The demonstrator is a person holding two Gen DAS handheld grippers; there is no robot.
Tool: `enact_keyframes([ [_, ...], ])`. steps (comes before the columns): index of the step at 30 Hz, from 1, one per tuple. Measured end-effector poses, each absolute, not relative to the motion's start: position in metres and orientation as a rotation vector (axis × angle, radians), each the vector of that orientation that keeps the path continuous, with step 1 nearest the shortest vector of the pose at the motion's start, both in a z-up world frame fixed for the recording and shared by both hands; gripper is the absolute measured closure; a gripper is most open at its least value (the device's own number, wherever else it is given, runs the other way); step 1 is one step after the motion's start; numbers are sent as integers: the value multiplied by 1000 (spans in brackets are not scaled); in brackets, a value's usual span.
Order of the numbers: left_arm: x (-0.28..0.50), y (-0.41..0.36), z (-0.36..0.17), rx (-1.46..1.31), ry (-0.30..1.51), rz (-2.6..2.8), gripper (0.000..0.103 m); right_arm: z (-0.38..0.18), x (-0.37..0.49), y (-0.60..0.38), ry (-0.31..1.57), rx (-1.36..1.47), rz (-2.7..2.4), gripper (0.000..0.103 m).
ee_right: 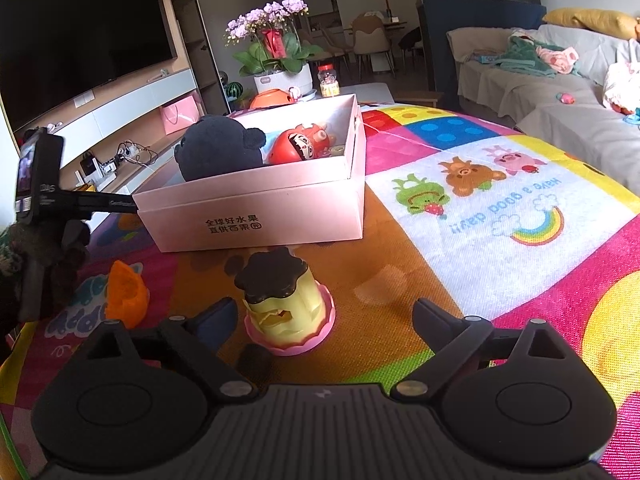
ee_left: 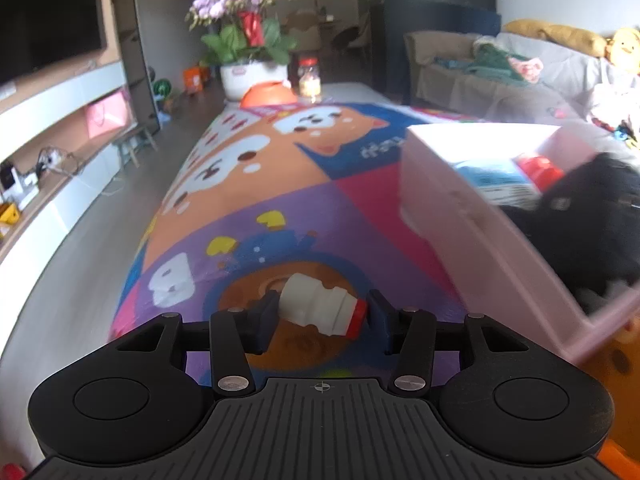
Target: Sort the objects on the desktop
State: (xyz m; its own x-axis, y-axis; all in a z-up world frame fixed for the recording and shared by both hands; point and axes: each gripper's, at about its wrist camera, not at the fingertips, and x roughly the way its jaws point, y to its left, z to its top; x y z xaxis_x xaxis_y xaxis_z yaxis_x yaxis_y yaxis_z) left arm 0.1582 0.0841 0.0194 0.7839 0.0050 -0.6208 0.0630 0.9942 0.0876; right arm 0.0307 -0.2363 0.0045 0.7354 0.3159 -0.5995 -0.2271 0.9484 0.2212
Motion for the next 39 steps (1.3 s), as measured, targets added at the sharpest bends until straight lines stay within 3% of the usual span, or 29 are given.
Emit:
enact_keyframes([
  [9,44,39,61,63,595,-276,51,5,28,-238,670,152,305,8],
  [15,46,-13,47,106,617,-338,48,7,28,-240,663,161,291,8],
  [19,30,-21,44,137,615,-369,19,17,11,-251,635,145,293,7],
  [23,3,-16,33,217,628,-327,17,26,-15,-260,646,93,350,7],
  [24,0,-13,30,207,644,-318,16,27,-20,-260,656,72,362,10],
  [26,-4,-7,25,166,673,-310,15,27,-25,-254,689,27,367,35],
  [28,-8,-3,22,129,683,-308,13,25,-24,-246,727,1,382,45],
  [31,-16,1,22,108,671,-305,9,20,-23,-234,738,-71,352,48],
  [33,-20,4,21,100,665,-301,8,16,-17,-228,781,-89,336,63],
  [39,-22,13,13,46,686,-283,7,25,-8,-217,890,5,373,66],
])
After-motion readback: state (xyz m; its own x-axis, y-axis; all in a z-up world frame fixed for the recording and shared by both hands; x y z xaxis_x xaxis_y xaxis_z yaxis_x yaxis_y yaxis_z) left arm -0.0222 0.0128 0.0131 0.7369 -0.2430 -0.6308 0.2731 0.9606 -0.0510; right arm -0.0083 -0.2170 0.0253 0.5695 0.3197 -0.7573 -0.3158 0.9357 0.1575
